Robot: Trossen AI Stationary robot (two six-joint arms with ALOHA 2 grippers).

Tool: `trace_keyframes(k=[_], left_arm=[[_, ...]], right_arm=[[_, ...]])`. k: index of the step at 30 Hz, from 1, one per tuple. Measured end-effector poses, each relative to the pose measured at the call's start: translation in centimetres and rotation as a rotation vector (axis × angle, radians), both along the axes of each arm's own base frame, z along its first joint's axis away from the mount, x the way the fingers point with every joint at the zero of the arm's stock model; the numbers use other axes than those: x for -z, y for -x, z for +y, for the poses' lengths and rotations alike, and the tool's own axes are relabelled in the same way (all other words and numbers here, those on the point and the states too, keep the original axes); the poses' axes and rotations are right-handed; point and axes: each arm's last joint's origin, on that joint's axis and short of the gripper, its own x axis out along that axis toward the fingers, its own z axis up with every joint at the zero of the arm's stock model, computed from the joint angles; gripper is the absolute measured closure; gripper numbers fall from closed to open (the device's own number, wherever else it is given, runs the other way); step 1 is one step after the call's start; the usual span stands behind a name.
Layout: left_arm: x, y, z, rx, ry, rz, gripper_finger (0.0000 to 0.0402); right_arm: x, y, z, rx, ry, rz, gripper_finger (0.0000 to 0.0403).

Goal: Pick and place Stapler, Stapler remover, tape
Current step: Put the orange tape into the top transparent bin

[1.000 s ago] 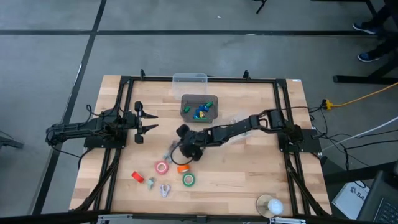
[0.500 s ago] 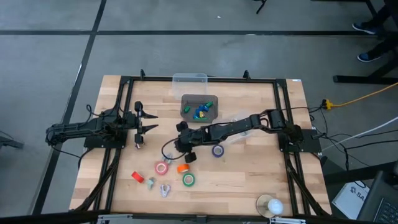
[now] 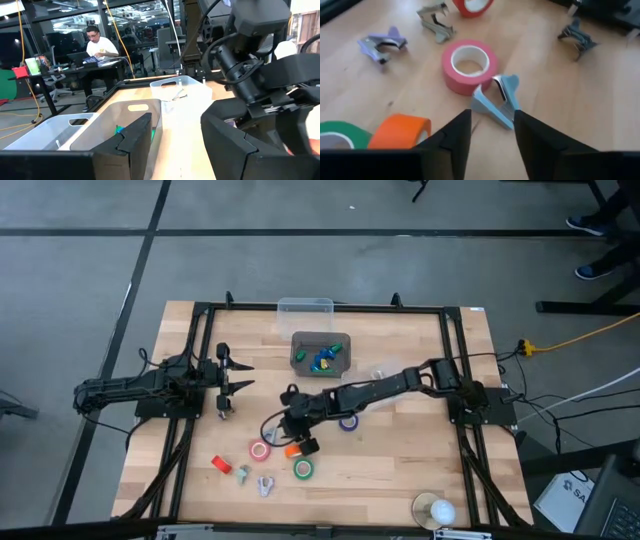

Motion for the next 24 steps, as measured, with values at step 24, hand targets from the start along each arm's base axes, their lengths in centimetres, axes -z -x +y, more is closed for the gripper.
trace_keyframes(k=[24], left_arm=[[0.0, 0.0, 0.0, 0.000, 0.000, 0.001, 0.0233]], right_arm=[[-4.0, 2.1, 2.7, -0.038, -0.138, 0.069, 0.0182]])
